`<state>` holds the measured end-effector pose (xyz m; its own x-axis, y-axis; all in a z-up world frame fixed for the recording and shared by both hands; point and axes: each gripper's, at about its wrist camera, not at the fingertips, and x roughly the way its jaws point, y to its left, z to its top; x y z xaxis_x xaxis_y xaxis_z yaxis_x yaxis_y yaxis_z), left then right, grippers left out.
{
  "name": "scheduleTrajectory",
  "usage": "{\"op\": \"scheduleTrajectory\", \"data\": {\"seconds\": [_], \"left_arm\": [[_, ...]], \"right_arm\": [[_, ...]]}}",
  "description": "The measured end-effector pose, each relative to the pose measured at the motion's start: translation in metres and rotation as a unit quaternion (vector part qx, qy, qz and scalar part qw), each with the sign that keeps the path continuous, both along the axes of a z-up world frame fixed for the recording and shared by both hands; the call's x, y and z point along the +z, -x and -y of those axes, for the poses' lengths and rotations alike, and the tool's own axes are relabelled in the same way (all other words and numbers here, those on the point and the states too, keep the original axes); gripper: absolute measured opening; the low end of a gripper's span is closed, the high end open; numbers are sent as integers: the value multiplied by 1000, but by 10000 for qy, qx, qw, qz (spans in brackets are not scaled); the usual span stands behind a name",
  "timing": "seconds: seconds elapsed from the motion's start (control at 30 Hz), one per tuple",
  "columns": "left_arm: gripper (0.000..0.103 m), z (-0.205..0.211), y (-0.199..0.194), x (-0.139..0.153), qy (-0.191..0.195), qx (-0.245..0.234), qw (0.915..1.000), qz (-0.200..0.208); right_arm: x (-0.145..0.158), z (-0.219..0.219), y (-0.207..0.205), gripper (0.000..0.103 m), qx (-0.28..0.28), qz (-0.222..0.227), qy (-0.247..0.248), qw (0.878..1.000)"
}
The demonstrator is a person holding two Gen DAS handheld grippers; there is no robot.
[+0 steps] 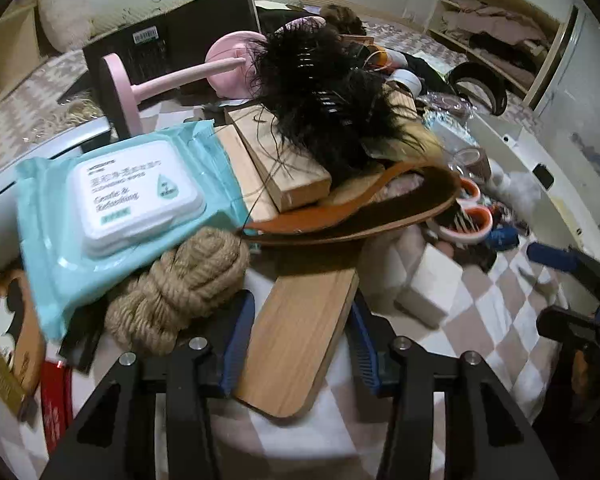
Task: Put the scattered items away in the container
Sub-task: 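Lower the left gripper around the light wooden paddle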
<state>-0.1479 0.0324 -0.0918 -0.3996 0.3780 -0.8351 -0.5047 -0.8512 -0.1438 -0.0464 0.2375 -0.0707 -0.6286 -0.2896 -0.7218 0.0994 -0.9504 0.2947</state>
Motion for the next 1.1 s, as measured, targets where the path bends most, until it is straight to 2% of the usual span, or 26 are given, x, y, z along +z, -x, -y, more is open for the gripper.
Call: {"op": "scheduleTrajectory", "data": {"seconds": [0.17,0.23,0.3,0.5,0.6,0.7,0.8,0.83,0.93,0.97,1.1], "left_arm": [[43,7,-11,2,-323,299,9988,217],[43,13,-15,2,-599,416,9965,420],[43,18,-19,0,-911,522,9924,640],[43,32,-33,-7,-1859,803,9715,1235],[43,36,-39,-4,-1838,927,9720,1131],[43,31,-39,0,-1616,971,9776,938],[44,33,-41,-1,-1492,1011,9803,807],[48,33,-41,0,-1422,1035,9817,725],[71,31,-42,1,-1254,1023,9854,533],[76,29,-42,2,-1197,991,9867,481],[78,19,-46,2,-819,887,9923,295]], "right_arm": [[2,17,-5,103,325,-147,-83,9993],[0,22,-4,103,480,-130,12,9988],[-3,27,-1,103,610,-71,107,9981],[-4,39,22,103,962,-24,406,9945],[-8,39,35,103,1048,72,545,9930],[-14,32,48,103,1031,216,754,9916],[-13,32,53,103,1082,174,603,9921],[-13,32,54,103,1115,136,488,9925],[-14,38,60,103,1325,62,171,9910],[-15,41,62,103,1439,54,75,9895],[-18,50,66,103,1791,-45,-387,9831]]}}
